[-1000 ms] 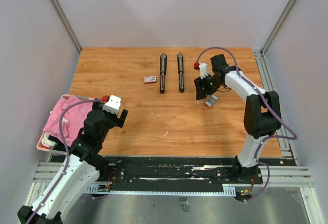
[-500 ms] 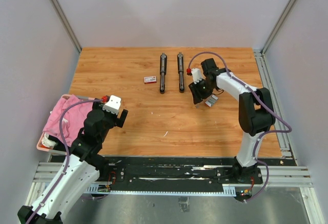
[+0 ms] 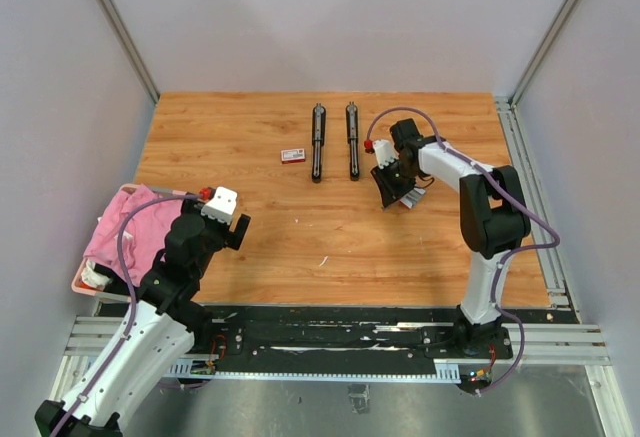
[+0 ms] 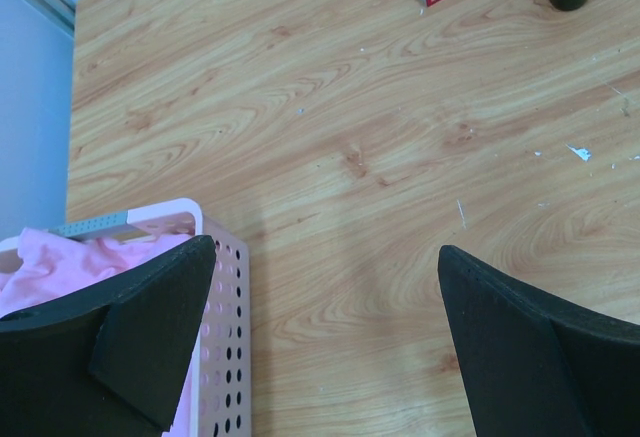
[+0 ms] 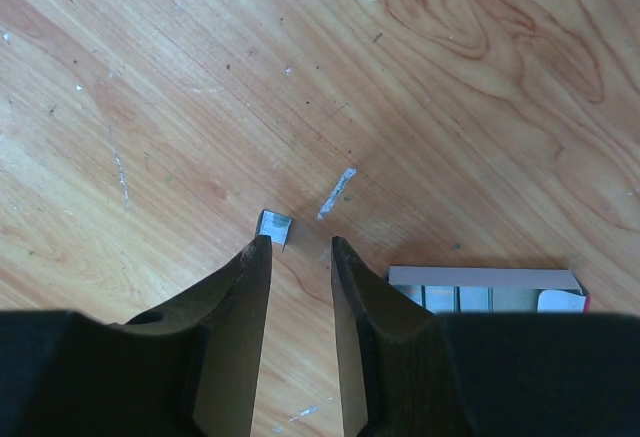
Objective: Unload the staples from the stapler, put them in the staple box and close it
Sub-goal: Pick up the staple from the center of the board.
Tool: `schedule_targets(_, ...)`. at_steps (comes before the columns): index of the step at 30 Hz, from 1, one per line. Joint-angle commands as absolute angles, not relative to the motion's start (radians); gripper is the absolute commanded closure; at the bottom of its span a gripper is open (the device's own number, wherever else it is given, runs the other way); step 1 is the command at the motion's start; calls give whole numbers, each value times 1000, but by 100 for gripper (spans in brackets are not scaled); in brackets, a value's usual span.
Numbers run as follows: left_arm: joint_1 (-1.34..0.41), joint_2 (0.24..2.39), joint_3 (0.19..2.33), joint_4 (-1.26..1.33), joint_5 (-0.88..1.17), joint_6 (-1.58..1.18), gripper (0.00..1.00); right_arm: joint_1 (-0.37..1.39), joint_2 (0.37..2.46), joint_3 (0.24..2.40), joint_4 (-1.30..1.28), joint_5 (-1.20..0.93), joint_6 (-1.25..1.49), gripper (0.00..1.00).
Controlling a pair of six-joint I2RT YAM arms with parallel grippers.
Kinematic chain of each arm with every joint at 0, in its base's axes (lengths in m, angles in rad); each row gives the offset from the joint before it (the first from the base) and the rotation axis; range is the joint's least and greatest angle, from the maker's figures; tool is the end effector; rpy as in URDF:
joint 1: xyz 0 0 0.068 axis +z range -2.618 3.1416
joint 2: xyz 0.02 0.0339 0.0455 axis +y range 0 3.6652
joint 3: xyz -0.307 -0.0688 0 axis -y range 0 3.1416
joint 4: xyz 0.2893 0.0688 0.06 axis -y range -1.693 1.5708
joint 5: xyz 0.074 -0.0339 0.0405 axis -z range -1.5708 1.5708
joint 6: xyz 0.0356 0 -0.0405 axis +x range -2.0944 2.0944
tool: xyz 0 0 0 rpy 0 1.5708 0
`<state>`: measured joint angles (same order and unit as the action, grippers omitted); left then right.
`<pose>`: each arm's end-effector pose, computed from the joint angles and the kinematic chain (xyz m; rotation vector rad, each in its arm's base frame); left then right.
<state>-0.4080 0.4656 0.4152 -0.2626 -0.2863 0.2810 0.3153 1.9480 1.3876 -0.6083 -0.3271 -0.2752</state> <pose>0.1330 -0.0465 0.2634 0.4457 1.8209 0.1821 0.4263 0.1511 0.1968 -0.8763 2.5677 0.4585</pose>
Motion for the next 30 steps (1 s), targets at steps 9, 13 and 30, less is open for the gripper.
schedule_targets(9,-402,469,410,-225,-286,286,2,331,1975,1388,-630,-311,-286,73)
schedule_targets(13,-402,468,410,-225,-287,286,2,336,1976,1393,-633,-314,-286,74)
schedule_targets(30,-403,468,409,-224,-287,288,2,362,2017,1401,-642,-288,-298,78)
